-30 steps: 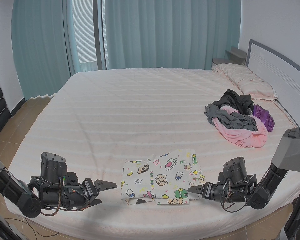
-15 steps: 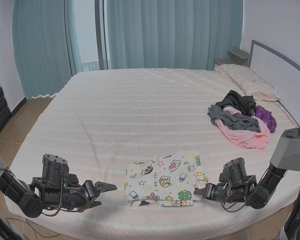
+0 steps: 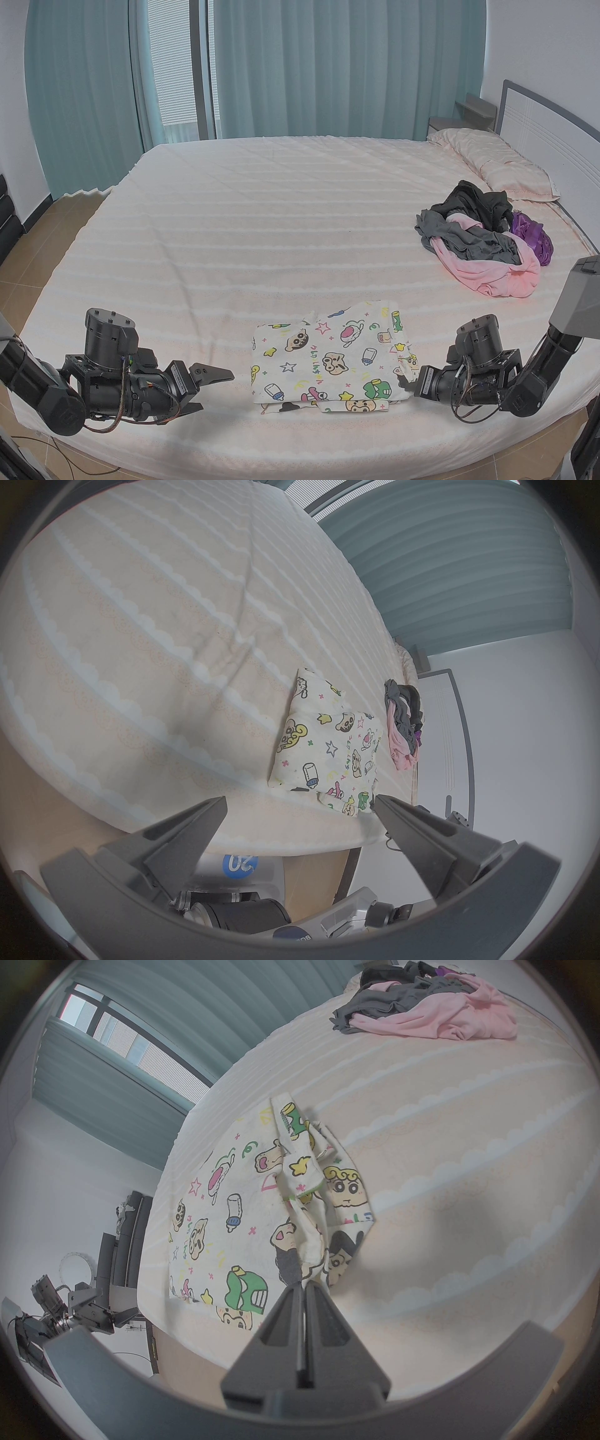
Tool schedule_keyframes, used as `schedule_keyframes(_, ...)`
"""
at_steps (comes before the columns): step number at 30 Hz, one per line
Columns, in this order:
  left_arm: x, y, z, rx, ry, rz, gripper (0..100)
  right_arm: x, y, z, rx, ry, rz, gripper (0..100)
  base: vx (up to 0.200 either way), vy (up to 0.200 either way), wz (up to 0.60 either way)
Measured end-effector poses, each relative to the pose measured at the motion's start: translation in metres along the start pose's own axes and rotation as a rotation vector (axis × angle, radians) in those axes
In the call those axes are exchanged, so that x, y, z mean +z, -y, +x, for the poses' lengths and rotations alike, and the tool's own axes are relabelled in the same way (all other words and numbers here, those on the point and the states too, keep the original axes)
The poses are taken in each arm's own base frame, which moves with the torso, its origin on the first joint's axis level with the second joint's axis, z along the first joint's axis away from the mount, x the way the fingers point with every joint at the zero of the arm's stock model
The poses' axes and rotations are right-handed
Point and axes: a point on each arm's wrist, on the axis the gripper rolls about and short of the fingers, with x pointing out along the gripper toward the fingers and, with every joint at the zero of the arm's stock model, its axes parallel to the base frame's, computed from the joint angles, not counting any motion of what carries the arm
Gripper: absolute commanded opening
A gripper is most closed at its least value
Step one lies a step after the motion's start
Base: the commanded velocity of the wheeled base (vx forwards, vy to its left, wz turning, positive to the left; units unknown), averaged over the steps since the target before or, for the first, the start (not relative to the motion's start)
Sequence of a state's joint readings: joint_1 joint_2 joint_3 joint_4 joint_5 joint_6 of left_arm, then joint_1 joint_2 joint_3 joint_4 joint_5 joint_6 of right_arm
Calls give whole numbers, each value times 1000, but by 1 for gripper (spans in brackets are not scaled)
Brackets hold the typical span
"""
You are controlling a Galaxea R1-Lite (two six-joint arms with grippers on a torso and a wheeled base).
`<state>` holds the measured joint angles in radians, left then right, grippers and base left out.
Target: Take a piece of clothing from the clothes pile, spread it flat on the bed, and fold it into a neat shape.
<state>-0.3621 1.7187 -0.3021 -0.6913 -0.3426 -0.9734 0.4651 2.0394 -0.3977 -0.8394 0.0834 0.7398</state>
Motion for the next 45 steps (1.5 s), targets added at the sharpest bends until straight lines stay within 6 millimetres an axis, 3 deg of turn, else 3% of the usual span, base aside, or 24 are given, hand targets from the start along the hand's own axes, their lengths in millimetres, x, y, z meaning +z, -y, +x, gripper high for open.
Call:
schedule_keyframes(7, 0, 0, 0, 0, 0, 1, 100, -1, 9, -15, -29, -2, -19, 0, 0, 0, 0)
schedule_keyframes(15, 0, 0, 0, 0, -1, 1, 100, 0, 21, -18, -77, -15, -24, 0, 0, 0, 0)
schedule_keyframes(16, 0, 0, 0, 0, 0, 1, 100, -1, 23, -19, -93, -32, -23, 100, 0, 0, 0)
schedule_keyframes(26, 0, 0, 0, 1, -3, 0, 100, 6, 20, -21, -80, -10, -35, 100, 0, 0, 0)
schedule_keyframes(34, 0, 0, 0, 1, -3, 0, 100, 53, -6, -17, 19, 146, -28, 100, 0, 0, 0)
schedule_keyframes(40, -1, -1, 1, 3, -6, 0, 100, 90, -24, 8, 73, 229, -27, 100, 0, 0, 0)
schedule_keyframes(45, -1, -2, 2, 8, -9, -3, 100, 109, -32, 35, 96, 258, -30, 100, 0, 0, 0)
